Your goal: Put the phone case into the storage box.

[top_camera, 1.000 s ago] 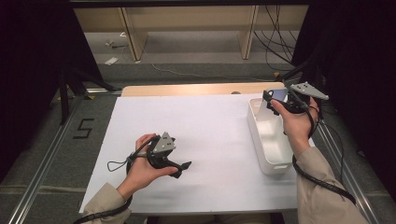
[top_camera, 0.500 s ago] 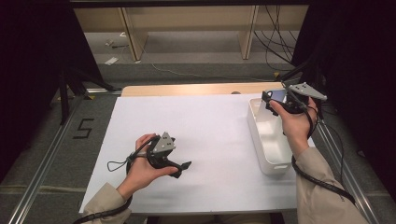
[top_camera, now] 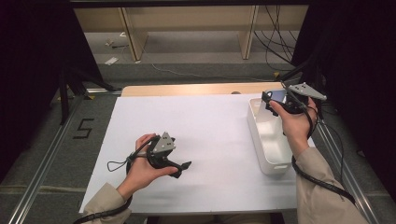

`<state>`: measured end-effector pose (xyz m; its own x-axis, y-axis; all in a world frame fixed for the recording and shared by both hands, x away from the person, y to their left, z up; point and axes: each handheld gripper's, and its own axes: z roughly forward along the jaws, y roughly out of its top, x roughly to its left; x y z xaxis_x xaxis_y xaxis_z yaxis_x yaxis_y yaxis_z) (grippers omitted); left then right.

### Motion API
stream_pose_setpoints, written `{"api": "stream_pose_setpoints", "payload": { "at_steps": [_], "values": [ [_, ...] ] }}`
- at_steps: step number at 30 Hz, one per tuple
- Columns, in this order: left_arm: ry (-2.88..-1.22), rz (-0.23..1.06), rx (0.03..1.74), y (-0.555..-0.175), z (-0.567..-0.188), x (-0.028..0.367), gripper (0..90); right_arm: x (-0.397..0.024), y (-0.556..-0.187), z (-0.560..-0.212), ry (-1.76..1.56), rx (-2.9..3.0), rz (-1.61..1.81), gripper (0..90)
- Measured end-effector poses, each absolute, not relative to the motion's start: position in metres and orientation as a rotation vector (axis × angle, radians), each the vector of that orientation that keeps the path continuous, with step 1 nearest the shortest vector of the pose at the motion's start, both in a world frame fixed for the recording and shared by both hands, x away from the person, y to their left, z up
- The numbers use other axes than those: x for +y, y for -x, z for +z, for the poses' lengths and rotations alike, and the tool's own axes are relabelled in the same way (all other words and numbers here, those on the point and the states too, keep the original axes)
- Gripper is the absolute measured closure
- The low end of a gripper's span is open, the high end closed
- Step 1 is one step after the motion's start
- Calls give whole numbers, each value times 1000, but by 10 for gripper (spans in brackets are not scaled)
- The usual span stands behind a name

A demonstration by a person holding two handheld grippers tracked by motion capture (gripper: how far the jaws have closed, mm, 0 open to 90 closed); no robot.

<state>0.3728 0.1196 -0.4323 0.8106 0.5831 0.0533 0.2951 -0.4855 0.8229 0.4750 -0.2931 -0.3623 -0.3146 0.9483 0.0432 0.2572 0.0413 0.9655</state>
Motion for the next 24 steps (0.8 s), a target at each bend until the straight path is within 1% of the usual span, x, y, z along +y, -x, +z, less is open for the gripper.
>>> {"api": "stream_pose_setpoints", "payload": {
  "at_steps": [24],
  "values": [
    [-2100,411,648,-373,-432,120,0,-292,-478,-364,-1231,1683,1287,183]
  ]
}}
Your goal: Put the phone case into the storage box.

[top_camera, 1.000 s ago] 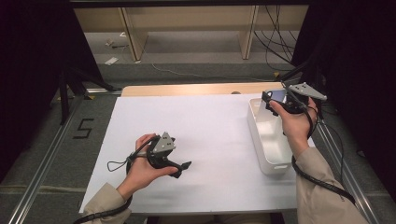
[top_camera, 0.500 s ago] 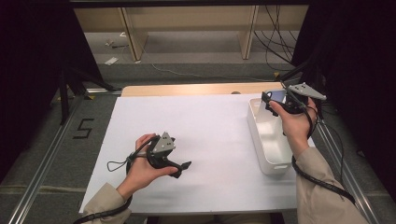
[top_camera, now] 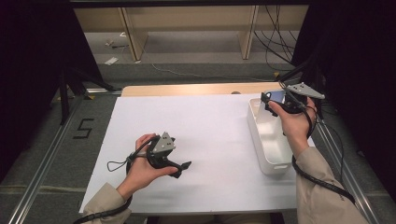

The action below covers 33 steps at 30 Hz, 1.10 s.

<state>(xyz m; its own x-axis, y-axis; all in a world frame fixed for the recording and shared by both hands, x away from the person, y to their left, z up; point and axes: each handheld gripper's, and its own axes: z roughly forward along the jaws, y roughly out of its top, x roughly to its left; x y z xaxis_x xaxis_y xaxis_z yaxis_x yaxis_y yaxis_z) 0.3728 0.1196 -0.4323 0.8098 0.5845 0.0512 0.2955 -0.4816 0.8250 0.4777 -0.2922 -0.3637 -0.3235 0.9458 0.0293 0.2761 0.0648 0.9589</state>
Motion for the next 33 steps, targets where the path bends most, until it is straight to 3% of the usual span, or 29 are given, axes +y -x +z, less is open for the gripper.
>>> {"api": "stream_pose_setpoints", "payload": {
  "at_steps": [33],
  "values": [
    [-2095,412,652,-374,-432,121,0,-288,-489,-363,-1245,1750,1235,183]
  ]
}}
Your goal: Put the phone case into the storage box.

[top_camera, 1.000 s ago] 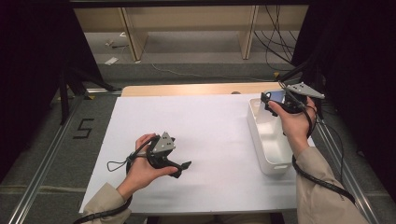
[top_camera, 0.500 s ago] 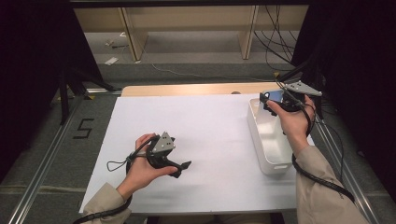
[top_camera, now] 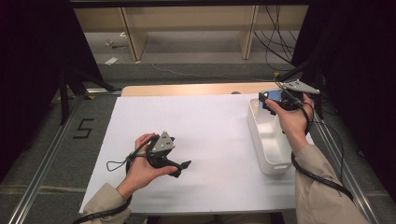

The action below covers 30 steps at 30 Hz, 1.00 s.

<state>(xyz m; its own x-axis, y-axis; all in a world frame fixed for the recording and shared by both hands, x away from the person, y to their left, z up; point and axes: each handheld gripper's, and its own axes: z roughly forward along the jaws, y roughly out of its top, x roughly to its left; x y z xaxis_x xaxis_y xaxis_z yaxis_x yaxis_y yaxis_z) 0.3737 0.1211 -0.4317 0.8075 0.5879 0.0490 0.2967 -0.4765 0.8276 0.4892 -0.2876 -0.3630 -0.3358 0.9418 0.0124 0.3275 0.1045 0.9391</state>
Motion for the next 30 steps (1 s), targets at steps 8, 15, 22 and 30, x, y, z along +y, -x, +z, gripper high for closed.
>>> {"api": "stream_pose_setpoints", "payload": {
  "at_steps": [8,15,22,30],
  "values": [
    [-2091,408,654,-374,-432,121,0,-288,-492,-364,-1248,1753,1224,183],
    [-2092,410,654,-374,-432,121,0,-286,-494,-364,-1239,1758,1216,183],
    [-2092,412,653,-374,-432,121,0,-286,-496,-364,-1242,1758,1209,183],
    [-2093,413,653,-374,-432,122,0,-287,-498,-365,-1245,1755,1205,183]
  ]
}}
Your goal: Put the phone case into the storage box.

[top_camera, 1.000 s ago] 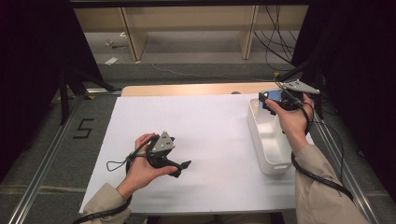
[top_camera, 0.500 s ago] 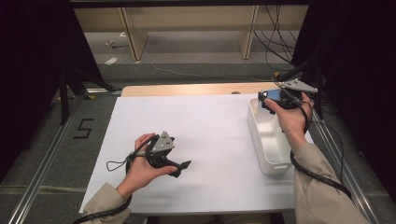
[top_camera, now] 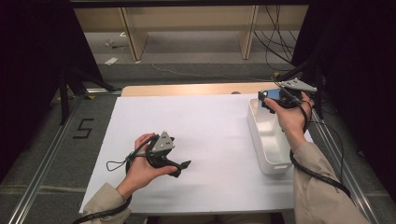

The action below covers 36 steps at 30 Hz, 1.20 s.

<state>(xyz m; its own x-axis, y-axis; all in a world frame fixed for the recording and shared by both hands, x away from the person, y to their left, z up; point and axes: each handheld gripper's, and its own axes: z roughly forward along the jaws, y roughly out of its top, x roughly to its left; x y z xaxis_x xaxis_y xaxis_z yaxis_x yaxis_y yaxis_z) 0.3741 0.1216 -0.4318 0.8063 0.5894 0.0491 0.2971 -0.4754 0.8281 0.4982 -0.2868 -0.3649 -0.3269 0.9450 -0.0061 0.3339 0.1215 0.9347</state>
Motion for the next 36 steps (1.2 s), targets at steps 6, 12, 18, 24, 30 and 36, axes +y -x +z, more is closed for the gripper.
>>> {"api": "stream_pose_setpoints", "payload": {
  "at_steps": [6,12,18,24,30,36],
  "values": [
    [-2093,414,653,-374,-432,122,0,-287,-499,-365,-1244,1756,1201,183],
    [-2093,414,652,-374,-432,122,0,-287,-501,-366,-1248,1754,1200,183],
    [-2093,414,652,-374,-432,122,0,-287,-502,-367,-1249,1755,1195,183],
    [-2094,412,652,-374,-432,121,0,-287,-503,-367,-1248,1756,1193,183],
    [-2093,413,651,-374,-432,121,0,-286,-504,-367,-1239,1756,1191,183],
    [-2094,413,651,-374,-432,121,0,-285,-505,-368,-1240,1758,1188,183]
  ]
}}
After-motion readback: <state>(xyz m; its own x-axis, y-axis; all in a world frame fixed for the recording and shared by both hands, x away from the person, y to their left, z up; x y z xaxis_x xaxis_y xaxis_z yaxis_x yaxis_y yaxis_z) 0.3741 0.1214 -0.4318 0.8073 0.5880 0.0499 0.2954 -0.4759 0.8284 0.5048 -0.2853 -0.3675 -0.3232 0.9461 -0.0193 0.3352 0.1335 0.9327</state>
